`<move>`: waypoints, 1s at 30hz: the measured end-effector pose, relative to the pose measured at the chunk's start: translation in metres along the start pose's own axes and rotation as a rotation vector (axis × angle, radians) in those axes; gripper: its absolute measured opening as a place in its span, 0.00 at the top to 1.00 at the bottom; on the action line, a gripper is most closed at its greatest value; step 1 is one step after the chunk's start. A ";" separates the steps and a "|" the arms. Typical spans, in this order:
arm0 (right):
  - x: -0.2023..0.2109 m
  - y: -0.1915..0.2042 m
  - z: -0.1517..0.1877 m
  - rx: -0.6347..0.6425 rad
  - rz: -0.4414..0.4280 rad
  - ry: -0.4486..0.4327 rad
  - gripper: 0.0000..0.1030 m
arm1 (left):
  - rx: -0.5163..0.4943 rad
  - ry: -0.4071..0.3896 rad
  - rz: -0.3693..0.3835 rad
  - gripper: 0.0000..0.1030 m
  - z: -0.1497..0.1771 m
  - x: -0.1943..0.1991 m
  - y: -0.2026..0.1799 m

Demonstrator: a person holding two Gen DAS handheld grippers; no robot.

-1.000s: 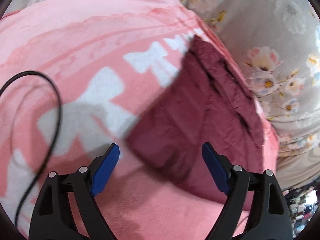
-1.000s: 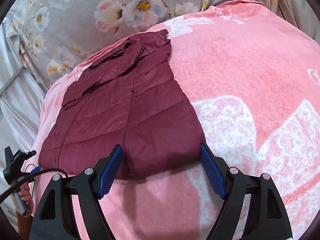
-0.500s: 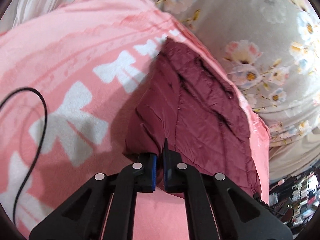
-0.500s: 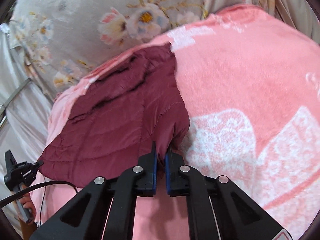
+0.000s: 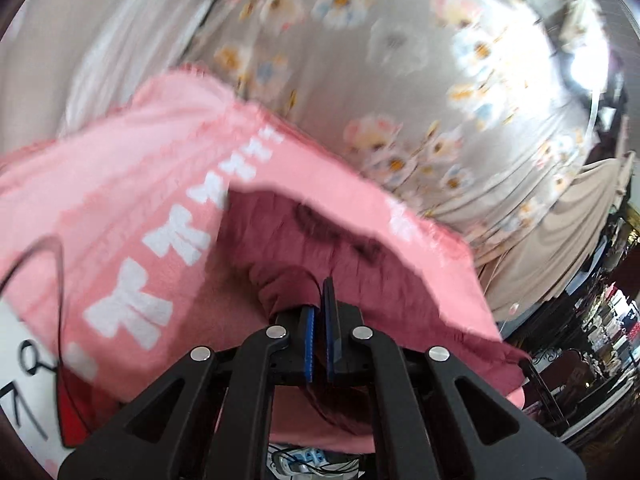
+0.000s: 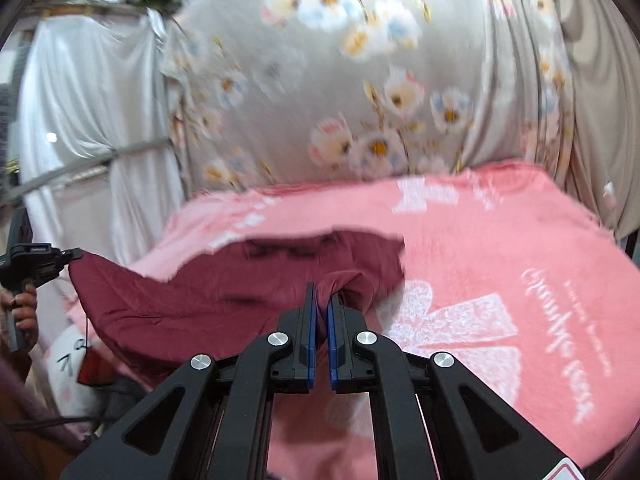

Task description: Fold large clothes

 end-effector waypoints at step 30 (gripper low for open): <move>-0.249 -0.057 -0.070 -0.303 0.190 0.064 0.96 | -0.089 0.153 -0.344 0.97 -0.078 -0.224 0.048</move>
Point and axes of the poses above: each gripper's, at about its wrist camera, not at the fingertips, and x roughly against the way its jaws point, y to its left, z to its underside, the point moved 2 cm from there along -x, roughly the way its jaws point, and after that the axes turned 15 degrees about -x, right-handed, at the moved point
